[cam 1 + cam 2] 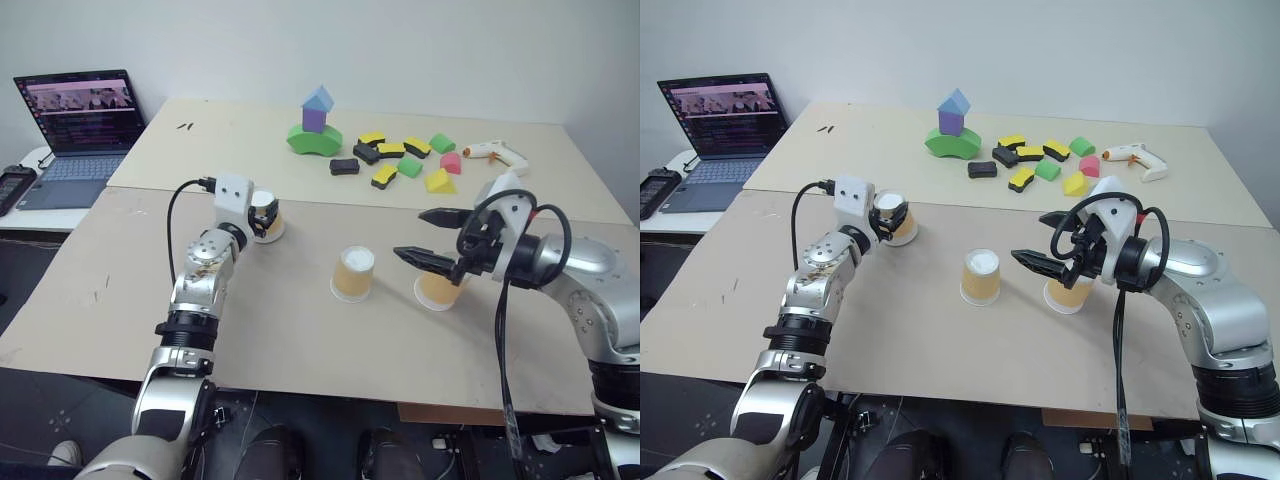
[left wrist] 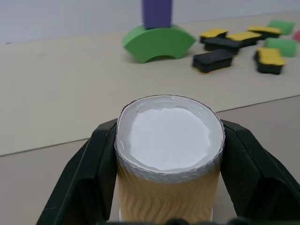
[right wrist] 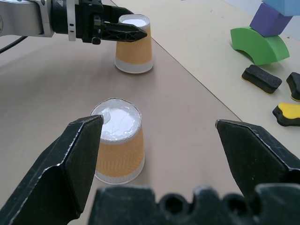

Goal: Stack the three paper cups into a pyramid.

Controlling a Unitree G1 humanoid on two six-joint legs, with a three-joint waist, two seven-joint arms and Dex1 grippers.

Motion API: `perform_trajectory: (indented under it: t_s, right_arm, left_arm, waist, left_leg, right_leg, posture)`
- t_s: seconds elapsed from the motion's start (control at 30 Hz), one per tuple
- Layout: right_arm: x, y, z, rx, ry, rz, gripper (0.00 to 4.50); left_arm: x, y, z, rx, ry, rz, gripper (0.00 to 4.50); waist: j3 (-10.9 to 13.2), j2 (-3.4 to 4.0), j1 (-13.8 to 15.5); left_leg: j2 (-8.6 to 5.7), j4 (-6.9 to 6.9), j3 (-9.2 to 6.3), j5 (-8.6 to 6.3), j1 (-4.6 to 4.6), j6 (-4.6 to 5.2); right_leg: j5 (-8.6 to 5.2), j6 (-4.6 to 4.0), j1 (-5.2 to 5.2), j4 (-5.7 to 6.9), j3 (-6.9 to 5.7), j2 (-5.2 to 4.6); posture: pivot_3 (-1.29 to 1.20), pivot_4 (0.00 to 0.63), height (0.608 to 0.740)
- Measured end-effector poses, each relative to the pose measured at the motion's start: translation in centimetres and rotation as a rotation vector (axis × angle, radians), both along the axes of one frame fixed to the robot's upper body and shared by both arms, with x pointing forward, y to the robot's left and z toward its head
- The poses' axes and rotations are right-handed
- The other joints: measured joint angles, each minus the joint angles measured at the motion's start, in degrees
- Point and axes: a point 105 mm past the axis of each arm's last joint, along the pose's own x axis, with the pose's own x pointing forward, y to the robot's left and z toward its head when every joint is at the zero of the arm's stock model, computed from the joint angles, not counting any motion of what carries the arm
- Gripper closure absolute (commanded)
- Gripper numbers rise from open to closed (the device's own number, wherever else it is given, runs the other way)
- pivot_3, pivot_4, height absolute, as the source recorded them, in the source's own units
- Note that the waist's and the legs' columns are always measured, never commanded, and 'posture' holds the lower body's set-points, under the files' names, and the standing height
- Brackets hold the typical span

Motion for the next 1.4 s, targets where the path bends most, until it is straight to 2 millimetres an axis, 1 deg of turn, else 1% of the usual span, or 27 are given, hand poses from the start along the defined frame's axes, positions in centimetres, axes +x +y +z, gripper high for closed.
perform_trajectory:
  t_s: [0.07, 0.1, 0.17, 0.27, 0.33, 0.47, 0.57, 0.63, 0.7, 0.83, 1.0, 1.17, 1.3, 1.4]
  right_arm:
    - [0.0, 0.0, -0.1, 0.000, 0.000, -0.003, 0.00]
    - [0.0, -0.1, -0.1, 0.000, 0.003, -0.006, 0.00]
    - [0.0, -0.1, -0.3, 0.001, 0.007, -0.012, 0.00]
    - [0.0, -0.3, -0.3, 0.002, 0.006, -0.023, 0.00]
    - [0.0, -0.3, -0.3, 0.002, 0.002, -0.026, 0.00]
    - [0.0, -0.4, -0.1, 0.001, -0.004, -0.034, 0.00]
    - [0.1, -1.0, 0.2, 0.001, -0.017, -0.056, 0.00]
    - [0.1, -1.2, 0.3, 0.001, -0.021, -0.068, 0.00]
    - [0.0, -1.4, 0.2, -0.001, -0.020, -0.073, 0.00]
    - [-0.3, -1.4, 0.2, -0.008, -0.025, -0.075, 0.00]
    - [-0.6, -1.9, 0.6, -0.009, -0.048, -0.099, 0.00]
    - [-0.7, -2.3, 0.1, -0.010, -0.026, -0.119, 0.00]
    - [-0.9, -2.5, 0.7, -0.011, -0.045, -0.126, 0.00]
    - [-0.9, -2.5, 0.8, -0.011, -0.044, -0.125, 0.00]
  left_arm:
    - [-1.8, -1.1, 0.9, 0.029, -0.030, -0.175, 1.91]
    - [-2.3, -1.3, 1.3, 0.047, -0.035, -0.231, 1.91]
    - [-3.0, -0.9, 1.7, 0.079, -0.028, -0.300, 1.91]
    - [-3.9, 0.2, 1.4, 0.156, 0.018, -0.383, 1.91]
    - [-4.5, 0.3, 0.9, 0.199, 0.055, -0.452, 1.91]
    - [-5.4, 0.0, -1.0, 0.265, 0.145, -0.568, 1.91]
    - [-6.7, -1.6, -2.4, 0.298, 0.204, -0.710, 1.91]
    - [-7.1, -2.3, -2.6, 0.305, 0.197, -0.748, 1.91]
    - [-7.3, -3.6, -3.0, 0.293, 0.183, -0.787, 1.91]
    - [-7.5, -5.3, -3.4, 0.277, 0.173, -0.831, 1.91]
    - [-6.7, -6.4, -3.4, 0.283, 0.152, -0.829, 1.91]
    - [-5.7, -6.9, -3.3, 0.309, 0.128, -0.806, 1.91]
    - [-5.5, -6.9, -3.3, 0.334, 0.111, -0.810, 1.91]
    - [-5.4, -6.8, -3.4, 0.347, 0.104, -0.816, 1.91]
  waist:
    - [0.00, 0.00, -0.19]
    - [0.00, 0.01, -0.23]
    - [0.00, 0.01, -0.32]
    - [-0.01, 0.01, -0.57]
    - [0.00, 0.01, -0.47]
    - [0.00, 0.01, -0.42]
    - [0.00, 0.01, -0.37]
    - [-0.01, 0.03, -0.36]
    - [-0.03, 0.05, -0.18]
    - [-0.02, 0.04, 0.14]
    - [-0.03, 0.04, 0.33]
    - [-0.03, 0.04, 0.15]
    - [-0.03, 0.04, 0.13]
    - [-0.03, 0.04, 0.14]
  left_leg:
    - [0.00, -0.03, 0.01, 0.00, 0.01, 0.00]
    - [0.01, -0.02, 0.00, 0.00, 0.02, -0.01]
    - [0.01, 0.01, 0.01, 0.01, 0.03, -0.02]
    - [0.00, 0.03, 0.02, 0.02, 0.06, -0.03]
    - [0.00, 0.03, 0.02, 0.02, 0.05, -0.03]
    - [-0.01, 0.01, 0.02, 0.01, 0.02, -0.03]
    - [-0.01, 0.01, 0.02, 0.01, 0.01, -0.03]
    - [-0.01, 0.01, 0.02, 0.01, 0.04, -0.03]
    - [0.00, 0.05, 0.01, 0.02, 0.05, -0.03]
    - [-0.01, 0.10, 0.01, 0.02, 0.05, -0.02]
    - [-0.01, 0.13, -0.02, 0.02, 0.05, -0.02]
    - [0.00, 0.15, -0.02, 0.02, 0.06, -0.02]
    - [0.01, 0.15, -0.02, 0.02, 0.08, -0.02]
    - [0.02, 0.17, -0.02, 0.02, 0.09, -0.02]
  right_leg:
    - [0.00, 0.00, -0.01, 0.00, 0.00, 0.02]
    - [-0.01, 0.00, -0.01, 0.00, 0.00, 0.02]
    - [-0.01, 0.00, 0.00, 0.01, 0.01, 0.03]
    - [-0.01, 0.00, 0.02, 0.03, 0.04, 0.02]
    - [-0.02, 0.01, 0.02, 0.01, 0.03, 0.02]
    - [-0.02, 0.01, -0.01, 0.00, 0.02, 0.03]
    - [-0.03, 0.02, 0.00, -0.01, 0.02, 0.03]
    - [-0.03, 0.02, 0.03, 0.00, 0.03, 0.03]
    - [-0.03, 0.02, 0.05, 0.01, 0.03, 0.03]
    - [-0.02, 0.02, 0.06, 0.04, 0.05, 0.02]
    - [-0.02, 0.02, 0.10, 0.03, 0.03, 0.01]
    - [-0.01, 0.01, 0.09, 0.07, 0.05, 0.01]
    - [-0.01, 0.00, 0.09, 0.07, 0.06, 0.01]
    - [0.00, -0.01, 0.10, 0.08, 0.07, 0.00]
  posture:
    - [0.00, 0.150, 0.695]
    - [0.00, 0.150, 0.695]
    - [0.00, 0.150, 0.695]
    - [0.00, 0.150, 0.695]
    - [0.00, 0.150, 0.695]
    - [0.00, 0.150, 0.695]
    - [0.00, 0.150, 0.695]
    - [0.00, 0.150, 0.695]
    - [0.00, 0.150, 0.695]
    - [0.00, 0.150, 0.695]
    - [0.00, 0.150, 0.695]
    - [0.00, 0.150, 0.695]
    - [0.00, 0.150, 0.695]
    - [0.00, 0.150, 0.695]
